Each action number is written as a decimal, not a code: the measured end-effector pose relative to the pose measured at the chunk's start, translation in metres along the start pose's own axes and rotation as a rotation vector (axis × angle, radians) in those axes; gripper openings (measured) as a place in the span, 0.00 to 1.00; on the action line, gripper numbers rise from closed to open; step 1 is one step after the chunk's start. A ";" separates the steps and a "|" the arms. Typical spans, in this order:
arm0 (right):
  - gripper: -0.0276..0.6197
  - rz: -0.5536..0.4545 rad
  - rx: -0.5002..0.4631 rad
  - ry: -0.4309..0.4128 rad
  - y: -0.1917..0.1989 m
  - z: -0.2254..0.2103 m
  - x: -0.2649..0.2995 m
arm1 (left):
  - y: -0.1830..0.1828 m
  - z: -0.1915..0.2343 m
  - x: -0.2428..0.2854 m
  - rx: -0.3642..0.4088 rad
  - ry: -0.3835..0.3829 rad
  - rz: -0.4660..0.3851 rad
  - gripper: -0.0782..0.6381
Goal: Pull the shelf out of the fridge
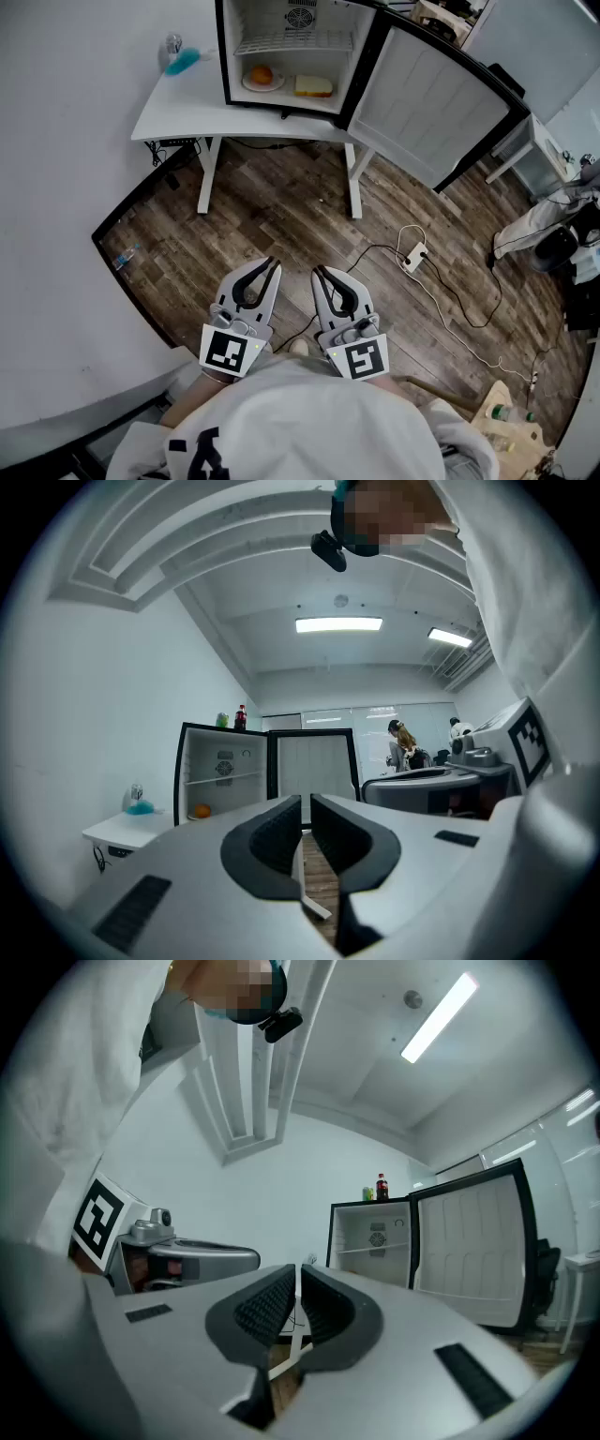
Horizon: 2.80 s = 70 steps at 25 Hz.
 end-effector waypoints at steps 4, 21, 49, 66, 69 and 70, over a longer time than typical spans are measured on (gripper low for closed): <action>0.11 -0.005 -0.003 -0.012 -0.003 -0.001 -0.002 | -0.001 -0.004 0.001 -0.004 0.001 -0.002 0.16; 0.11 -0.002 0.018 -0.026 0.001 -0.007 -0.022 | 0.005 -0.029 0.005 -0.033 0.033 0.023 0.16; 0.11 -0.027 0.093 -0.094 0.015 -0.043 -0.037 | 0.022 -0.061 0.021 -0.064 -0.039 0.079 0.16; 0.11 0.008 0.012 -0.027 0.027 -0.081 0.123 | 0.038 0.089 0.124 -0.038 0.032 0.033 0.16; 0.11 0.011 0.006 -0.019 0.025 -0.083 0.157 | 0.038 0.121 0.139 -0.042 0.031 0.029 0.16; 0.11 0.012 0.004 -0.016 0.025 -0.083 0.166 | 0.039 0.130 0.143 -0.038 0.037 0.032 0.16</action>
Point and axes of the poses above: the fingertips, and each gripper's own axes: x forward along the fingers, z to its left, y out of its underside, the point moved 9 cm from there along -x, backward along the fingers, and after that the axes turned 3 degrees about x, right-handed, at the moved point
